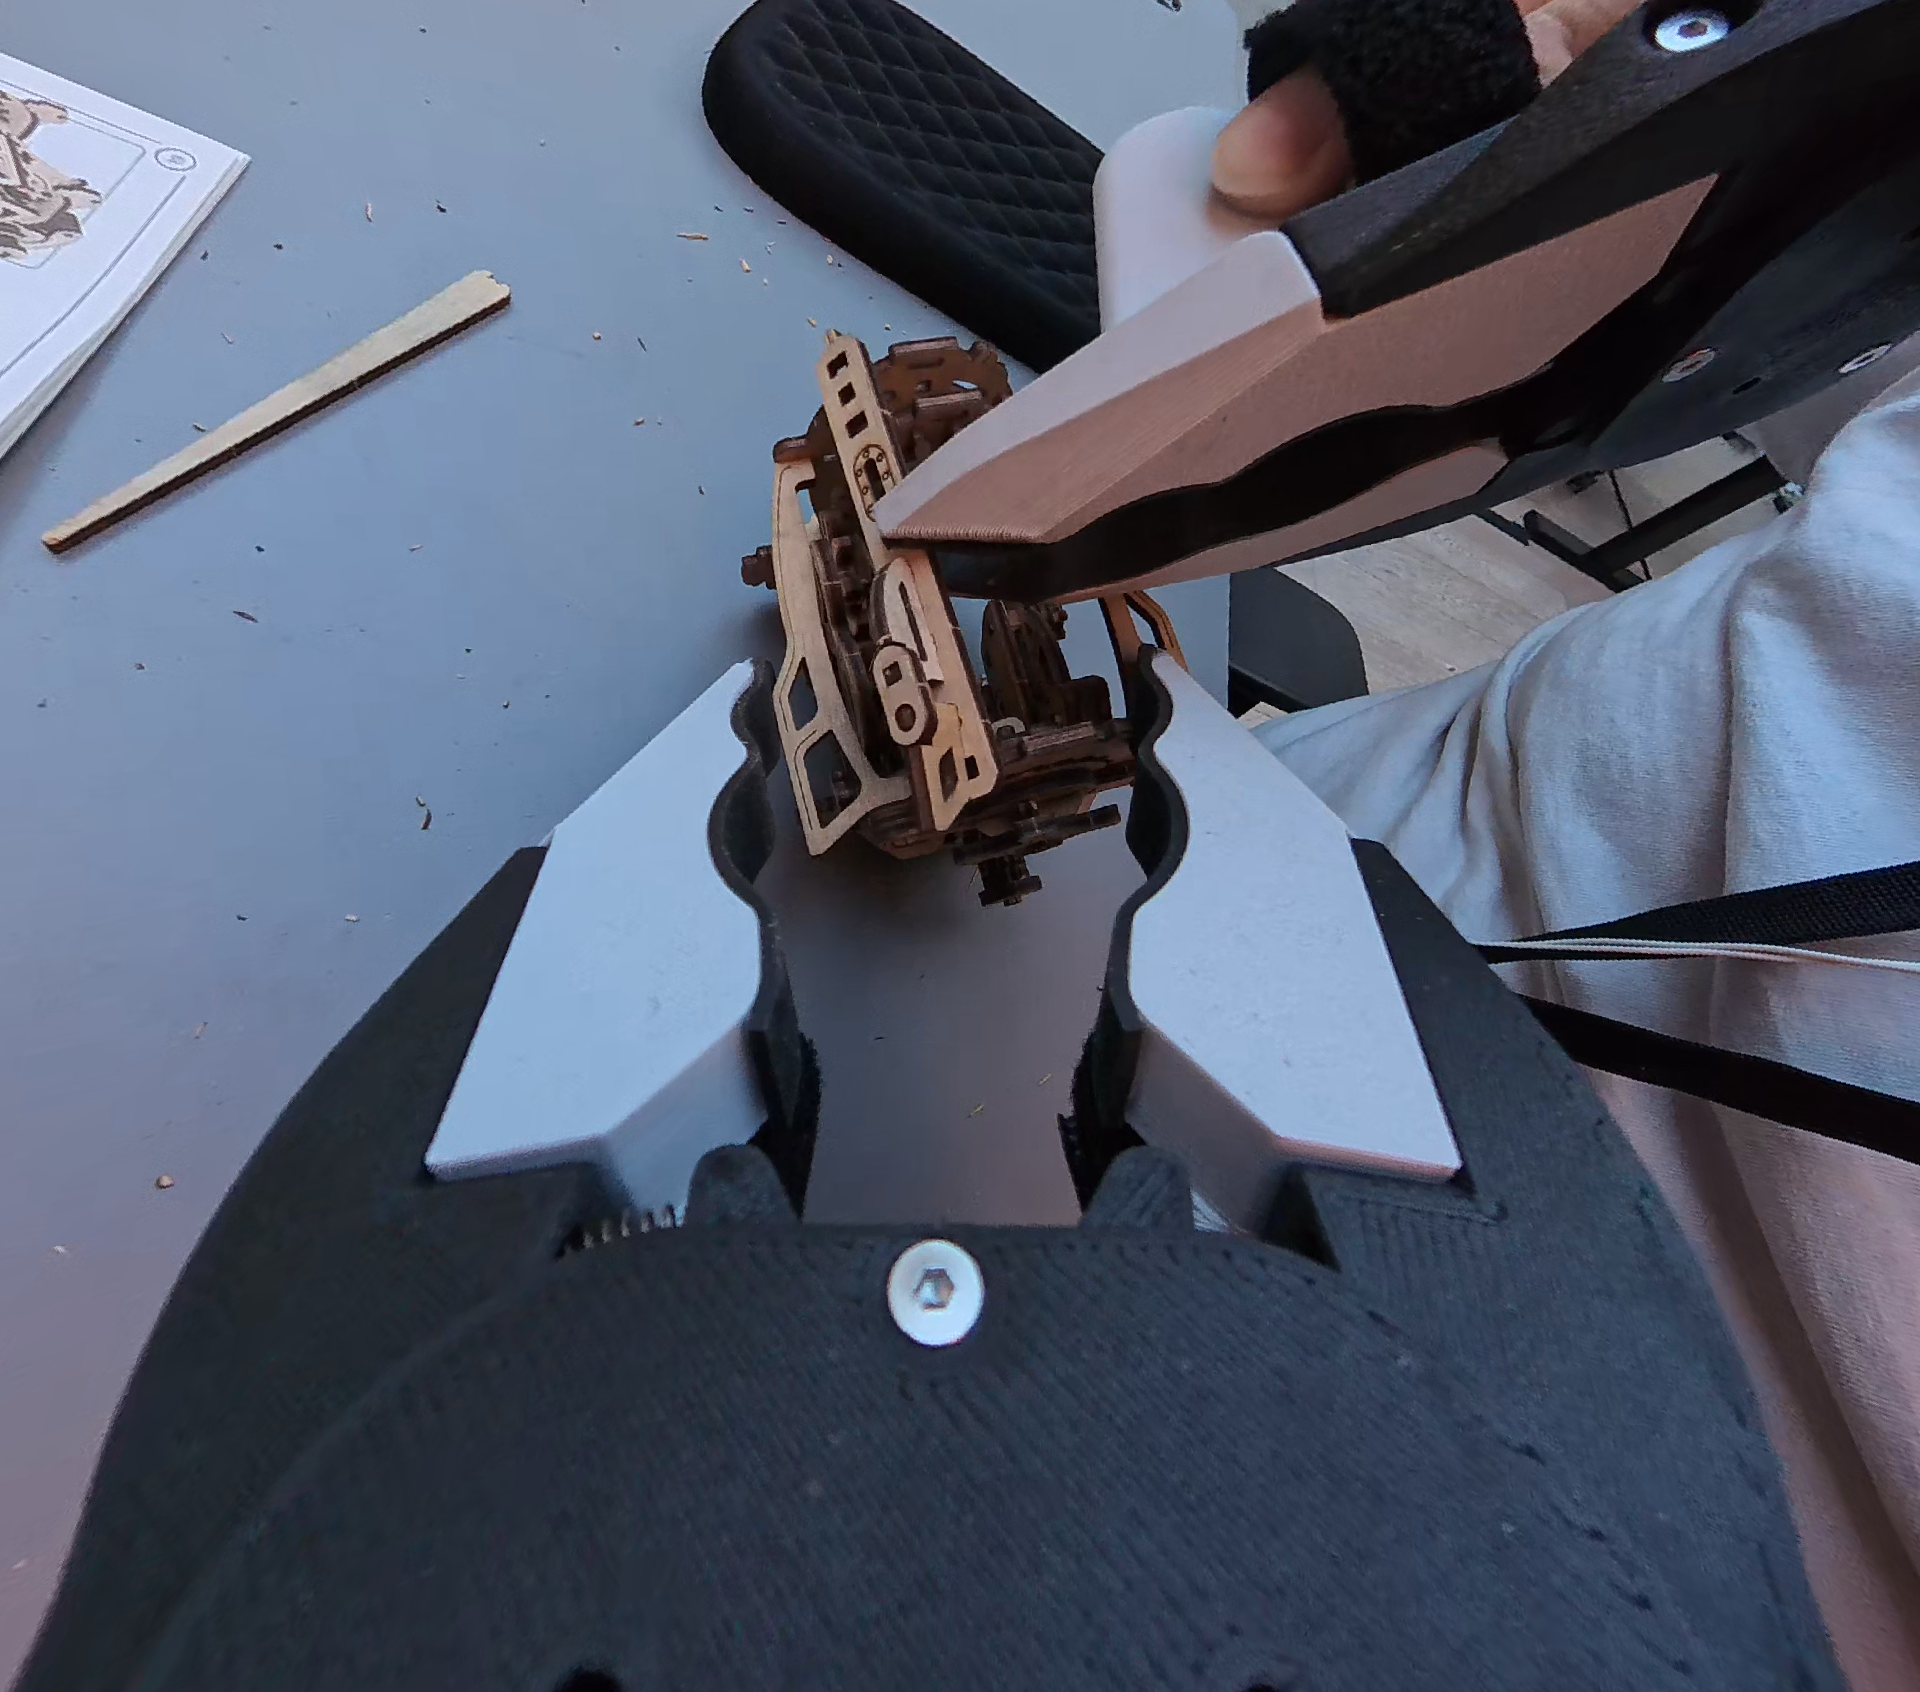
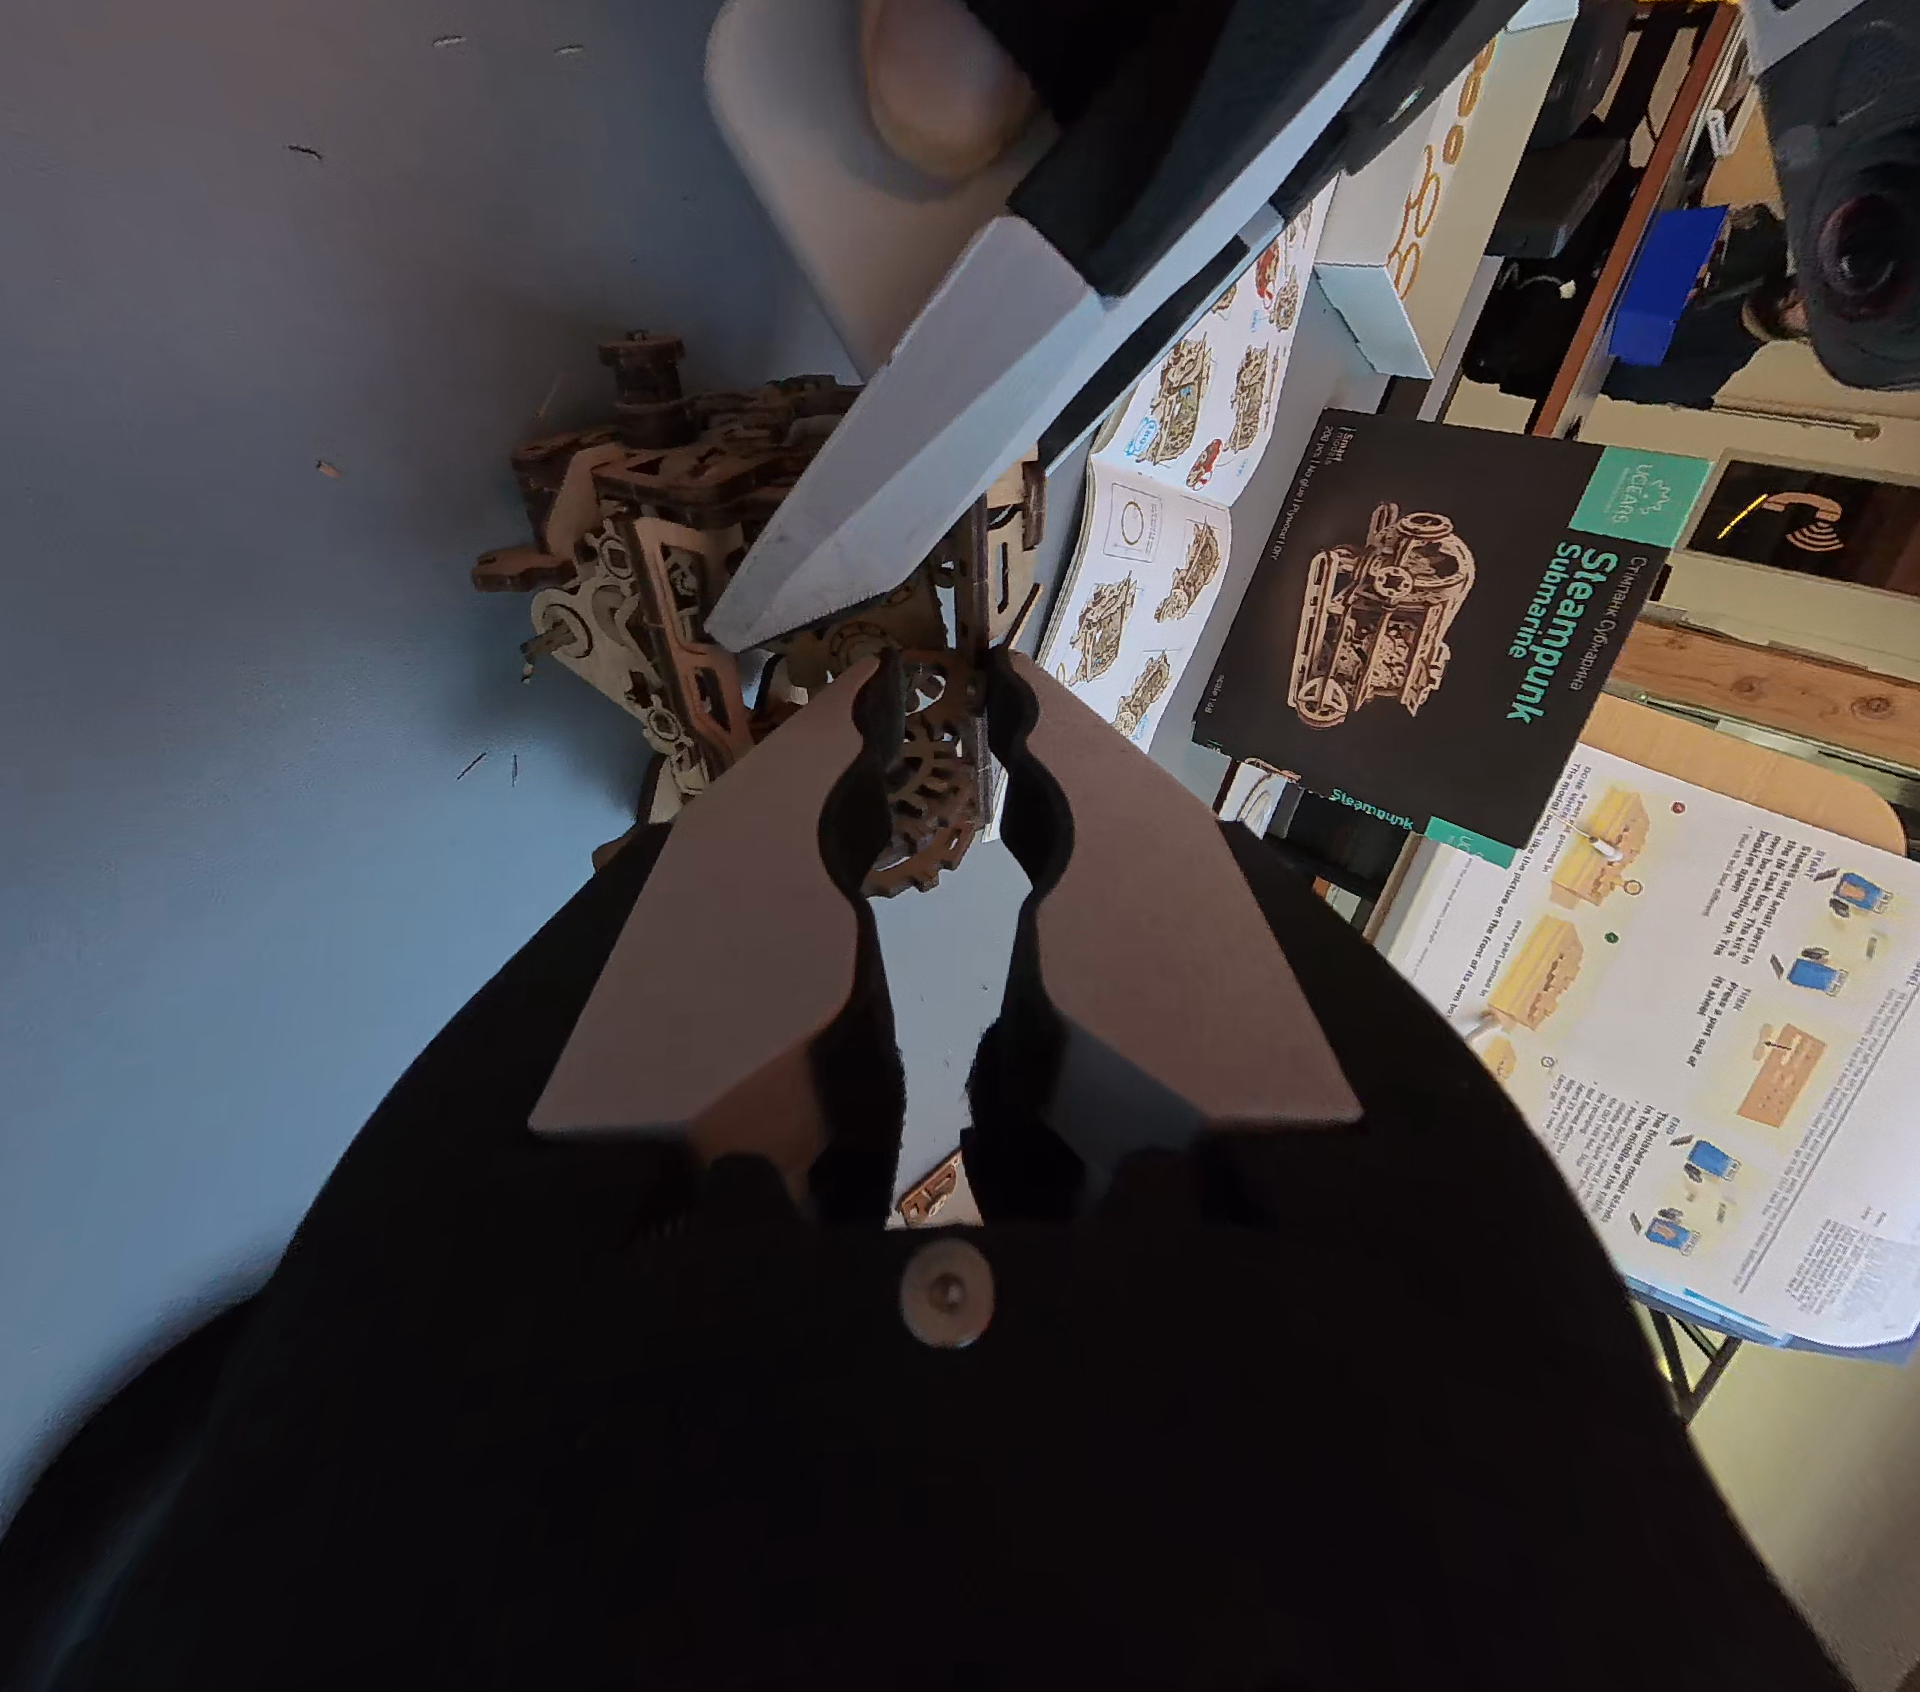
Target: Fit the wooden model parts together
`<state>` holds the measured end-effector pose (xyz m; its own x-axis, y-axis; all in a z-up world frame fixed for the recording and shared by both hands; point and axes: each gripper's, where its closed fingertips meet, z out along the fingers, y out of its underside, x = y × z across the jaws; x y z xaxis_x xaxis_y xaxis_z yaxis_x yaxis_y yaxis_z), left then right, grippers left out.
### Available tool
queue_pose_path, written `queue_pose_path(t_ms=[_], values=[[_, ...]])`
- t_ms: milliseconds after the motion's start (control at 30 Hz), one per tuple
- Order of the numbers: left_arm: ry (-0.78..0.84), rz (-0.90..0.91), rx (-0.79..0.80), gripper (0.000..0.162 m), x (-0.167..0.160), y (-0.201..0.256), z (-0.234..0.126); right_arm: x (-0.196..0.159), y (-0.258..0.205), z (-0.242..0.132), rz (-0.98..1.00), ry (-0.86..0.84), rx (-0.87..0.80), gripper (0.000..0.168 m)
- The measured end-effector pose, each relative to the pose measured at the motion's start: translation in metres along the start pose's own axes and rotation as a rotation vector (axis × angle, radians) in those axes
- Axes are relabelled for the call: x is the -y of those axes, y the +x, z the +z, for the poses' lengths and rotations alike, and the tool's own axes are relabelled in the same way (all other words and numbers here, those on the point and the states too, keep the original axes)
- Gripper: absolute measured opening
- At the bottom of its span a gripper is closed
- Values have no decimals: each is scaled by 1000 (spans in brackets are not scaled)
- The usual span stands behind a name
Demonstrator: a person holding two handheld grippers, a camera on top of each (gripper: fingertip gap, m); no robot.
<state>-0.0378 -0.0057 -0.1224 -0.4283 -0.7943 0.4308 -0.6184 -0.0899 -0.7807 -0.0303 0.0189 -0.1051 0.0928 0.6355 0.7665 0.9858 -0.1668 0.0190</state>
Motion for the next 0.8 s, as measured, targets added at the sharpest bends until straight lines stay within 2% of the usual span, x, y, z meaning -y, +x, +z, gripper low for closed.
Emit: queue_pose_path(t_ms=[33,567,800], values=[[0,-1,1,67,0,0,0,0,0,0,5,0,-4,15],[2,-9,12,67,-1,-2,-1,1,1,3,9,-5,-65,15],[-19,12,2,66,0,0,0,-1,-2,-1,27,-6,94,16]])
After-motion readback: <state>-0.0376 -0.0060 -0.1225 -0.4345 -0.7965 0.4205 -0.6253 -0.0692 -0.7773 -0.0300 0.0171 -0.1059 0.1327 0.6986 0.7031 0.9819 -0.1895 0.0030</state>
